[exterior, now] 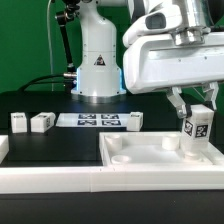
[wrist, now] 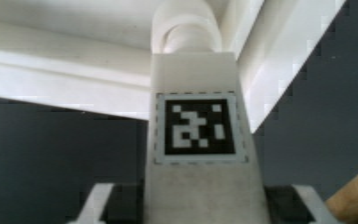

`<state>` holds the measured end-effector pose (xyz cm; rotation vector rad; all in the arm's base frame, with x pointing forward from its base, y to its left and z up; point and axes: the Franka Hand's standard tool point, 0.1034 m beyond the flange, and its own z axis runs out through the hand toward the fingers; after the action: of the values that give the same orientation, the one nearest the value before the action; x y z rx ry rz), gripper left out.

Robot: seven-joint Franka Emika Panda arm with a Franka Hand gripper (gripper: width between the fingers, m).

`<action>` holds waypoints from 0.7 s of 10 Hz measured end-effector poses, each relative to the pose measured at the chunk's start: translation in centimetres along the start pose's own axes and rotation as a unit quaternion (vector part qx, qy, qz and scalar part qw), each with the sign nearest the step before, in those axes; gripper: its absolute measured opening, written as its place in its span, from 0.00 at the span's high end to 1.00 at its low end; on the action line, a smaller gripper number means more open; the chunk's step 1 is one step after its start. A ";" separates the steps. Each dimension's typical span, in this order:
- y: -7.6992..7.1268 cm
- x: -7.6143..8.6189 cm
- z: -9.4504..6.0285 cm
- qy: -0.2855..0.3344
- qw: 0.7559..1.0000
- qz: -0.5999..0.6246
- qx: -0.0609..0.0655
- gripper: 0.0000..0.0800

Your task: Assemble square table

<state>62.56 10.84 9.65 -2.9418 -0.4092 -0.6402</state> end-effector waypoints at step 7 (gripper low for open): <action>-0.7 -1.2 0.6 0.047 0.999 -0.006 -0.015 0.64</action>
Offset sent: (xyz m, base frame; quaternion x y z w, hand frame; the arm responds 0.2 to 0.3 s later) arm -0.0107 0.0043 -0.0128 -0.0127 0.0260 0.0035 0.9996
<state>61.54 11.30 8.67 -2.9245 -0.4121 -0.7889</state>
